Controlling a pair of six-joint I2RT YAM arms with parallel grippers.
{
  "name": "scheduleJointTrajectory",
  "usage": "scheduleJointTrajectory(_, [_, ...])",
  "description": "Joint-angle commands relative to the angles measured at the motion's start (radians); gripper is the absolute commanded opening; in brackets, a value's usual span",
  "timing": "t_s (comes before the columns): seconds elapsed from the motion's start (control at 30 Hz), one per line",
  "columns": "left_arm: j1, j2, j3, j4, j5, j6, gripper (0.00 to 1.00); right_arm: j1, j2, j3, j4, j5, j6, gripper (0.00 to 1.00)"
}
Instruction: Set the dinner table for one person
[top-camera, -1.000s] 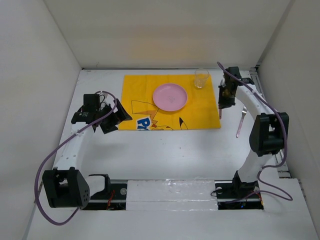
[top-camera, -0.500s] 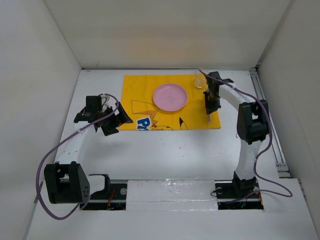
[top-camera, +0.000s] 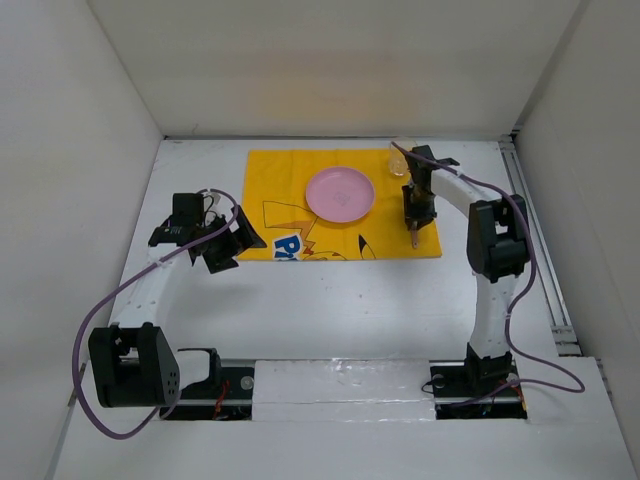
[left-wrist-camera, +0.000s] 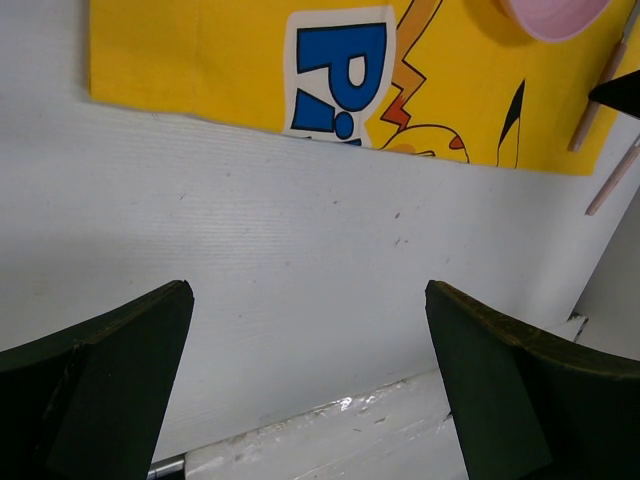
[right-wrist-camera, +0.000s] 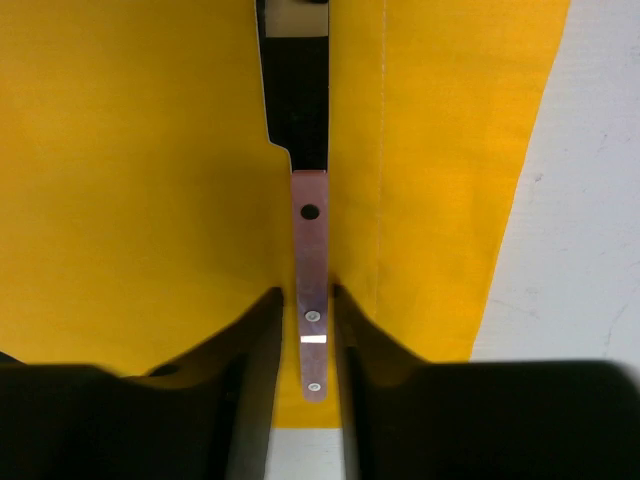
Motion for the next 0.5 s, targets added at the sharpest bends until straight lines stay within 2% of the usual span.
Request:
scheduleJointTrajectory(0.0, [-0.001, -0.024, -0.007, 0.010, 0.019, 0.018, 1.00, 0.011, -0.010, 0.040, 0.006, 0.012, 0.006, 0.36])
scheduleJointTrajectory(0.03, [-0.001, -0.024, -0.007, 0.010, 0.019, 0.018, 1.00, 0.011, -0.034, 0.030, 0.006, 0.012, 0.006, 0.42])
scheduleJointTrajectory(0.07, [-0.001, -0.024, -0.007, 0.010, 0.019, 0.018, 1.00, 0.011, -0.048, 0.030, 0.006, 0.012, 0.015, 0.54])
scheduleJointTrajectory(0.1, [-0.001, -0.024, -0.007, 0.010, 0.019, 0.018, 1.00, 0.011, -0.065, 0.030, 0.006, 0.012, 0.015, 0.60])
scheduleJointTrajectory(0.27, [-0.001, -0.024, -0.007, 0.001, 0.028, 0.018, 1.00, -0.061, -0.229, -0.004, 0.015, 0.012, 0.025, 0.75])
scheduleJointTrajectory(0.37, [-0.001, -0.033, 0.002, -0.008, 0.028, 0.018, 1.00, -0.112, -0.307, -0.067, 0.026, 0.053, 0.056, 1.00])
scheduleJointTrajectory(0.47, [-0.001, -0.033, 0.012, -0.020, 0.007, 0.018, 1.00, -0.205, -0.375, -0.160, 0.035, 0.097, 0.090, 1.00])
